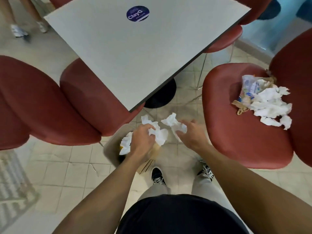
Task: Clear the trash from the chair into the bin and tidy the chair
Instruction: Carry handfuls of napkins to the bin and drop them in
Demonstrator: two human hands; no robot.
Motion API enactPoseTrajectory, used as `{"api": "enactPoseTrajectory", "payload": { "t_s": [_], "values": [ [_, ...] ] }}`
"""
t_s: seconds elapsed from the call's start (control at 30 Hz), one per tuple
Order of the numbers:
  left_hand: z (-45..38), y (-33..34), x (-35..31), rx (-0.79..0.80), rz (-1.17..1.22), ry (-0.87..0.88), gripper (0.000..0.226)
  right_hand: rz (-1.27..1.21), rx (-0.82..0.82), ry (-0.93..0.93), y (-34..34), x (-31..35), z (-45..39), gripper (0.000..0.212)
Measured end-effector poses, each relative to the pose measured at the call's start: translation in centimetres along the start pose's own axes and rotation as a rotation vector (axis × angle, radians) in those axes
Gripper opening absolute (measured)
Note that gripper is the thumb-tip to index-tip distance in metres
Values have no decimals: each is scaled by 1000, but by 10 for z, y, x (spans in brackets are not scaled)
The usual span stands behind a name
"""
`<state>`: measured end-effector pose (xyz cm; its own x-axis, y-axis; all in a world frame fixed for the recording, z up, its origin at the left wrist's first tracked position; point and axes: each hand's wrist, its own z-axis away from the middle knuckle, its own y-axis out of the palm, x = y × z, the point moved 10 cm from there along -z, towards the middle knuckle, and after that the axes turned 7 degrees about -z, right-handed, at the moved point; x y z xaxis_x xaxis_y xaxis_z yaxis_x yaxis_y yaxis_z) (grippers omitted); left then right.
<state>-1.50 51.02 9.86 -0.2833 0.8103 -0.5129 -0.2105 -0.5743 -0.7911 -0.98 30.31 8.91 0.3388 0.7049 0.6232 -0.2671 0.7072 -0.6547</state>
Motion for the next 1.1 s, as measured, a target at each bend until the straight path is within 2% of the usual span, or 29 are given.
{"api": "enactPoseTrajectory", "payload": {
  "t_s": [0.23, 0.37, 0.63, 0.87, 1.1],
  "values": [
    [14, -36, 92, -86, 20, -173, 26, 43, 101, -86, 74, 62, 8, 54],
    [20, -40, 129, -97, 24, -217, 29, 56, 164, -114, 107, 87, 12, 56],
    [31, -17, 180, 9, 81, -248, 44, 75, 314, -122, 152, 108, 17, 72],
    [27, -4, 173, 76, 79, -277, 46, 69, 267, -94, 137, 87, 12, 59],
    [9, 8, 116, 110, 5, -134, 44, 60, 223, -44, 102, 59, 3, 60]
  ]
}}
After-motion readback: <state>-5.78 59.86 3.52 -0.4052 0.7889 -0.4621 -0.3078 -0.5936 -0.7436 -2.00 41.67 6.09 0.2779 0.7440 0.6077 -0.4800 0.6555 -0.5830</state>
